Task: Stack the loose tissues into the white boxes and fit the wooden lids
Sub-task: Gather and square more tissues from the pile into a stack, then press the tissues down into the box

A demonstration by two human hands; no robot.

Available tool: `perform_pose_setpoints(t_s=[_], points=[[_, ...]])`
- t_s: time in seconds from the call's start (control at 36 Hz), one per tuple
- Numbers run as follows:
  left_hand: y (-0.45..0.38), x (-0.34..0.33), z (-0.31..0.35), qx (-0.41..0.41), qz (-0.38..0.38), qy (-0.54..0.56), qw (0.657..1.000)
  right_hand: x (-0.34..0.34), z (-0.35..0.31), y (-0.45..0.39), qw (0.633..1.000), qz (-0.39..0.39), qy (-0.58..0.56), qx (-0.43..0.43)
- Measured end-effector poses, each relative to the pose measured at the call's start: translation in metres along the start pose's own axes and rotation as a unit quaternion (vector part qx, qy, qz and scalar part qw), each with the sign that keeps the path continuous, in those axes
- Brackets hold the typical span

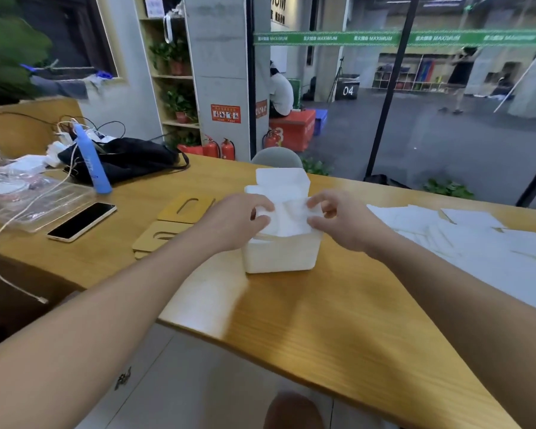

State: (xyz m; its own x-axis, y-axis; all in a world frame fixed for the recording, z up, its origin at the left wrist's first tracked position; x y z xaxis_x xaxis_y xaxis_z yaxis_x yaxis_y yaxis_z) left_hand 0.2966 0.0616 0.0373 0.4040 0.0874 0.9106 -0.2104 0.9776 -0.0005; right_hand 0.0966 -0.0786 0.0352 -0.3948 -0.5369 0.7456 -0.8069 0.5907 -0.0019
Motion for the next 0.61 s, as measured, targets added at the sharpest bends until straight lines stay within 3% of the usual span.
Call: perform_pose_setpoints(t_s=[0.22, 0.5, 0.61], points=[[-0.028, -0.004, -0.02, 0.01, -0.035, -0.047, 0.998, -0.012, 0.005, -0.028, 0.998, -0.051, 0.032, -0.035], [-0.04, -0.022, -0.021, -0.004, -0.054, -0.103, 0.993, -0.02, -0.008, -0.04, 0.964, -0.093, 0.249, -0.004], [-0.043, -0.024, -0.024, 0.001, -0.062, -0.107, 0.992, -0.017, -0.01, -0.042, 0.944, -0.052, 0.325, 0.017]])
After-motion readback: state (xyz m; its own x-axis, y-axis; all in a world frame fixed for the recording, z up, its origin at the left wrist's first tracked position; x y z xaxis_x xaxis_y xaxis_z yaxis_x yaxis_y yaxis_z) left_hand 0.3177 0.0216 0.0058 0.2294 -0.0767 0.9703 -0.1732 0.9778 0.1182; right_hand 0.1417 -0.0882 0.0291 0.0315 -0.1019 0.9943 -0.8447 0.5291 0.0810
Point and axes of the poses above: each hand's wrist, its own y-axis away from the middle knuckle, its own x-axis out of the back of the hand, z = x × y, the point moved 6 cm from there along -y, towards the middle knuckle, and after that the axes turned 14 degrees about -z, right-handed, at the moved point
